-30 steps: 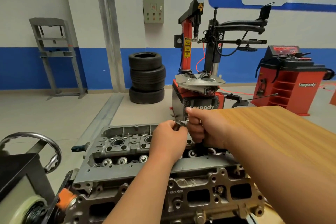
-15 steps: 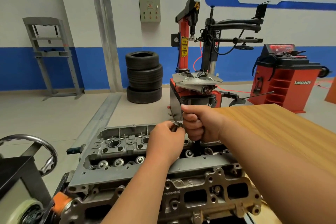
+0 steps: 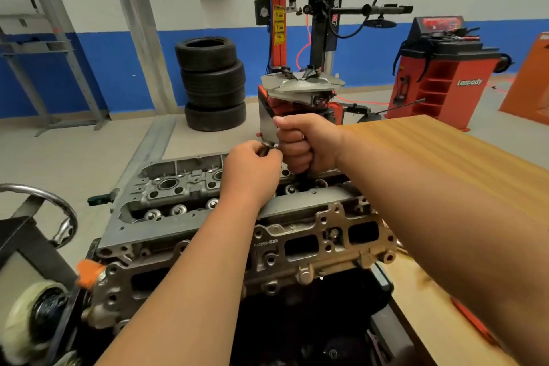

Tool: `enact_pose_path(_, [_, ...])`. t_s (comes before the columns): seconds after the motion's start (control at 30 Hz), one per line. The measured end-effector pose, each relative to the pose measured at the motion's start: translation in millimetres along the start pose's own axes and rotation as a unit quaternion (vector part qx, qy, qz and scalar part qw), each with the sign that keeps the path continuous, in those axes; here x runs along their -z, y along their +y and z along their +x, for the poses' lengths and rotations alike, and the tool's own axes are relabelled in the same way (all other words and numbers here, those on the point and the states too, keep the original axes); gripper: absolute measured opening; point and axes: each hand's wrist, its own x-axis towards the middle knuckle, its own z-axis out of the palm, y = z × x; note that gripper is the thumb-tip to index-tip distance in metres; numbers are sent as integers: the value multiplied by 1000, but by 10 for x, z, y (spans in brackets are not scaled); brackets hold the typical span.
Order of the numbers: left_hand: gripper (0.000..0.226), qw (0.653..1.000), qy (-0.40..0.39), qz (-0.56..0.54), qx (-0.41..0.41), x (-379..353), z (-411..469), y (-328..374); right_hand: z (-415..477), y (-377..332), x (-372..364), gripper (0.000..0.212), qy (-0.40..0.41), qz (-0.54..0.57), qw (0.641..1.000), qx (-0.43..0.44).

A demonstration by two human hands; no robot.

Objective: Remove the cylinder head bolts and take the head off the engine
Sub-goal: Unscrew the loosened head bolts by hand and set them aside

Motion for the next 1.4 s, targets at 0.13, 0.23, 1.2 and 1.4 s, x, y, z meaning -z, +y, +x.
enact_pose_path(0.13, [25, 1000, 5, -1, -1, 13, -11, 8, -66, 91, -176, 44, 200, -43, 978, 40])
enact_pose_path(0.23, [21, 1000, -3, -1, -2, 17, -16, 17, -55, 253, -335, 32, 366, -90, 916, 135])
enact_pose_path(1.2, [27, 1000, -4, 24, 7, -19, 37, -15, -68, 17, -177, 47, 213, -46, 976, 11])
enact_pose_path(1.4, [28, 1000, -9, 21, -7, -20, 22, -18, -9, 70, -141, 48, 174, -81, 980, 53])
